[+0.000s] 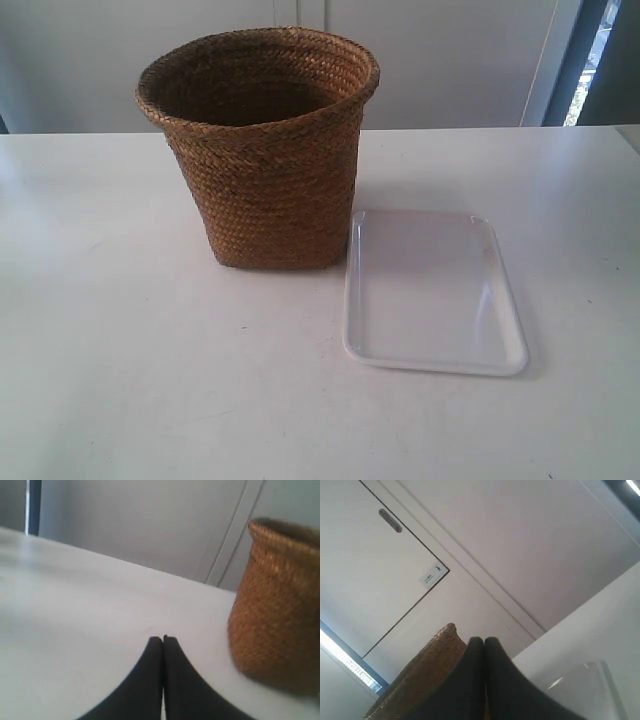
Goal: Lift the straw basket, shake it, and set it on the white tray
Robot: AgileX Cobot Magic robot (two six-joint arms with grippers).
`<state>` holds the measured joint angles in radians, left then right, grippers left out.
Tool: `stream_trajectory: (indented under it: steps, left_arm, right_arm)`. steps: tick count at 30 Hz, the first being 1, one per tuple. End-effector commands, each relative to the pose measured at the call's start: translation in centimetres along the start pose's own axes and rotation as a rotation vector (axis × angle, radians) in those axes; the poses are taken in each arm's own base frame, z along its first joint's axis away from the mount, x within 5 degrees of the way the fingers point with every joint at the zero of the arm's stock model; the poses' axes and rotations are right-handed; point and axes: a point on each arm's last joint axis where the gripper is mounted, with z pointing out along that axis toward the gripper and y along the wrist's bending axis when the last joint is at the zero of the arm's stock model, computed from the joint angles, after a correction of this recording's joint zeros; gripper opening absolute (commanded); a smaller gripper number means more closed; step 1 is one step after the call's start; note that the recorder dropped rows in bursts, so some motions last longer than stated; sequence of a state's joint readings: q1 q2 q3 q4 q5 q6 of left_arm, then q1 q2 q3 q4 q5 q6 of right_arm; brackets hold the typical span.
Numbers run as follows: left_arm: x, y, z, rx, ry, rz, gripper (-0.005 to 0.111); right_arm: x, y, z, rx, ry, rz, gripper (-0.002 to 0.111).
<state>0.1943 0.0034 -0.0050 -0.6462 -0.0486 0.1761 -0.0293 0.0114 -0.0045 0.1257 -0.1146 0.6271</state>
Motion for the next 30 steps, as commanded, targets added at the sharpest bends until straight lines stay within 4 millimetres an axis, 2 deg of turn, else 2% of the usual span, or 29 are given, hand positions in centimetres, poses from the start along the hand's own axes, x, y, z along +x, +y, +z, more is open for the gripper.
stream_trajectory:
  steps: [1, 4, 7, 9, 13, 16, 19, 21, 22, 25, 27, 30]
  left_arm:
    - [-0.4, 0.2, 0.0, -0.003, -0.062, -0.242, 0.000]
    - [-1.5, 0.6, -0.2, -0.025, -0.182, -0.375, 0.000]
    - [-2.2, 1.0, -0.4, -0.023, -0.284, -0.576, 0.000]
    - [-2.4, 1.1, -0.4, -0.026, -0.300, -0.575, 0.000]
    - [-2.1, 0.9, -0.3, -0.044, -0.263, -0.404, 0.000]
    - [-1.0, 0.4, -0.1, -0.006, -0.128, -0.476, 0.000]
    - [1.6, -0.8, -0.2, 0.045, 0.192, -0.634, 0.000]
    - [3.2, -1.6, -0.7, 0.064, 0.393, -0.675, 0.000]
    - [3.3, -1.8, -0.8, 0.072, 0.420, -0.682, 0.000]
    - [1.8, -1.9, -0.5, 0.117, 0.284, -0.686, 0.000]
    - [-0.8, -2.0, -0.5, 0.138, 0.105, -0.583, 0.000]
    - [-4.5, -2.6, -0.9, 0.140, -0.071, -0.420, 0.000]
  right_arm:
    - [0.2, -0.2, 0.0, 0.010, 0.010, 0.001, 0.000]
    - [0.1, -0.1, 0.0, 0.003, 0.001, 0.003, 0.000]
    - [-0.3, 0.1, 0.0, -0.018, -0.040, 0.113, 0.000]
    - [-0.3, 0.1, 0.0, -0.020, -0.044, 0.153, 0.000]
    - [-0.1, 0.0, 0.0, -0.007, -0.026, 0.159, 0.000]
    - [0.6, -0.5, 0.0, 0.053, 0.050, 0.217, 0.000]
    - [1.6, -1.1, -0.2, 0.138, 0.144, 0.327, 0.000]
    - [1.3, -0.9, -0.1, 0.113, 0.116, 0.287, 0.000]
    - [1.0, -0.7, 0.0, 0.087, 0.088, 0.228, 0.000]
    - [-0.8, 0.8, 0.8, 0.030, 0.030, 0.053, 0.000]
    - [-2.2, 2.1, 1.6, 0.027, 0.031, -0.035, 0.000]
    - [-4.2, 4.1, 3.7, 0.043, 0.067, -0.248, 0.000]
